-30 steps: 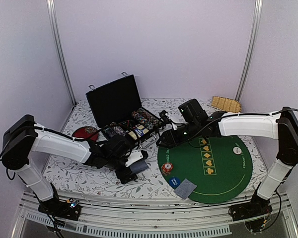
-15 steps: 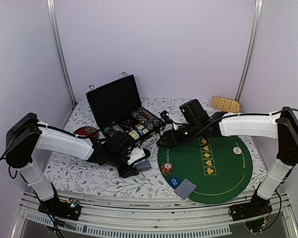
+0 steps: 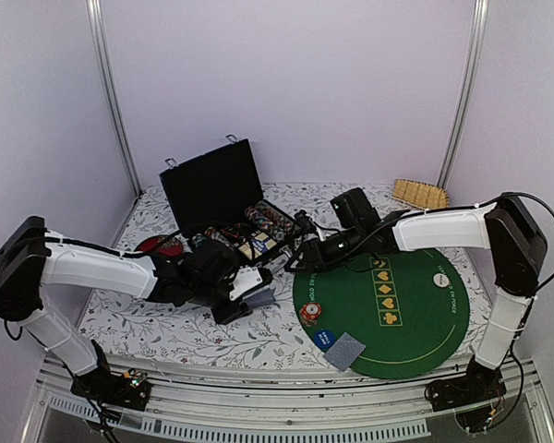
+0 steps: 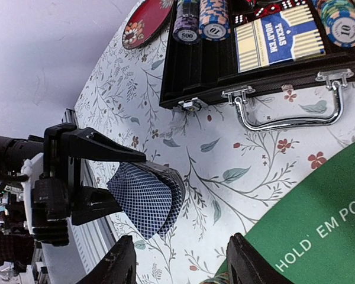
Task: Distribute texas hold em gaming equipment
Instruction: Pick up the face-down deck piles from the center of the board, then pass from the left arm to the right
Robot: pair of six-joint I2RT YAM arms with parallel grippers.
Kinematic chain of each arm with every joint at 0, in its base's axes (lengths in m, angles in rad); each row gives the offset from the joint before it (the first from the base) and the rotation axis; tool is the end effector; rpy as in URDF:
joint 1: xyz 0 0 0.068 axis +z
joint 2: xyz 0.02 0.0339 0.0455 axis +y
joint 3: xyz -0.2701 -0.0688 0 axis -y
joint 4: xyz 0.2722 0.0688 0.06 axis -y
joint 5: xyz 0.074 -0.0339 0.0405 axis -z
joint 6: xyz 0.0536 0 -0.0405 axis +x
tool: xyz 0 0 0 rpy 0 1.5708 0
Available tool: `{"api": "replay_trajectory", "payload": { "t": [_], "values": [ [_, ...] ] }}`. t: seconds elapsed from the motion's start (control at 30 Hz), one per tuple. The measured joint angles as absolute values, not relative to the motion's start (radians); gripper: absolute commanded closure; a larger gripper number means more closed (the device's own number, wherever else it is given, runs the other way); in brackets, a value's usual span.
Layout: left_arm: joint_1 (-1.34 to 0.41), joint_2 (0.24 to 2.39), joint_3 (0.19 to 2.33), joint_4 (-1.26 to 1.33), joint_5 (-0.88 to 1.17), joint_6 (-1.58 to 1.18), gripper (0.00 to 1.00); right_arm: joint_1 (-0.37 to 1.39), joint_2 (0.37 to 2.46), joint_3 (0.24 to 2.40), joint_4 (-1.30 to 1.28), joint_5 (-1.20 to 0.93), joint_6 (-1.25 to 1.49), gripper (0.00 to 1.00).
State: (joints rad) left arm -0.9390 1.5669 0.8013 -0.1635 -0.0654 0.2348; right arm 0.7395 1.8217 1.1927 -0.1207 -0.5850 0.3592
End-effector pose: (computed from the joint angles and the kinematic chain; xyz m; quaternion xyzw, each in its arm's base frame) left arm 0.1995 -0.2667 0.1361 0.5167 0.7955 -0.0796 0.3066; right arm 0.2972 0.3112 0.1826 -0.2789 0.8404 0.4250 0.1879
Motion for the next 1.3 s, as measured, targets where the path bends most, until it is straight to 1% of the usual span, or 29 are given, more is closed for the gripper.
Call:
{"api": "replay_trajectory", "payload": {
  "t": [0.17, 0.3, 0.37, 0.5, 0.63, 0.9, 0.97, 1.07, 1.1, 1.27, 1.3],
  "values": [
    [-0.958, 1.512, 0.804, -0.214, -0.117, 0.236, 0.47, 0.741, 1.889, 1.235, -0.072, -0.670, 0.412, 0.40],
    [-0.972, 1.464, 0.825, -0.257, -0.148, 0.244, 0.47, 0.752, 1.928, 1.262, 0.000, -0.732, 0.461, 0.32],
    [-0.976, 1.450, 0.839, -0.268, -0.155, 0.248, 0.47, 0.761, 1.955, 1.284, 0.026, -0.756, 0.484, 0.30],
    [-0.985, 1.427, 0.858, -0.277, -0.170, 0.263, 0.47, 0.784, 2.010, 1.309, 0.081, -0.809, 0.521, 0.29],
    [-0.989, 1.415, 0.862, -0.286, -0.172, 0.269, 0.47, 0.798, 2.022, 1.309, 0.117, -0.846, 0.550, 0.29],
    [-0.989, 1.414, 0.864, -0.293, -0.193, 0.284, 0.47, 0.818, 2.080, 1.332, 0.213, -0.916, 0.614, 0.31],
    [-0.989, 1.414, 0.866, -0.292, -0.199, 0.288, 0.47, 0.825, 2.098, 1.337, 0.222, -0.926, 0.627, 0.35],
    [-0.990, 1.414, 0.866, -0.292, -0.208, 0.300, 0.47, 0.830, 2.103, 1.339, 0.228, -0.944, 0.639, 0.45],
    [-0.990, 1.414, 0.866, -0.290, -0.212, 0.303, 0.47, 0.831, 2.103, 1.344, 0.230, -0.952, 0.643, 0.52],
    [-0.991, 1.414, 0.867, -0.283, -0.229, 0.315, 0.46, 0.825, 2.116, 1.357, 0.236, -0.964, 0.649, 0.93],
    [-0.991, 1.414, 0.867, -0.283, -0.229, 0.318, 0.44, 0.823, 2.119, 1.357, 0.234, -0.965, 0.652, 0.97]
  ]
}}
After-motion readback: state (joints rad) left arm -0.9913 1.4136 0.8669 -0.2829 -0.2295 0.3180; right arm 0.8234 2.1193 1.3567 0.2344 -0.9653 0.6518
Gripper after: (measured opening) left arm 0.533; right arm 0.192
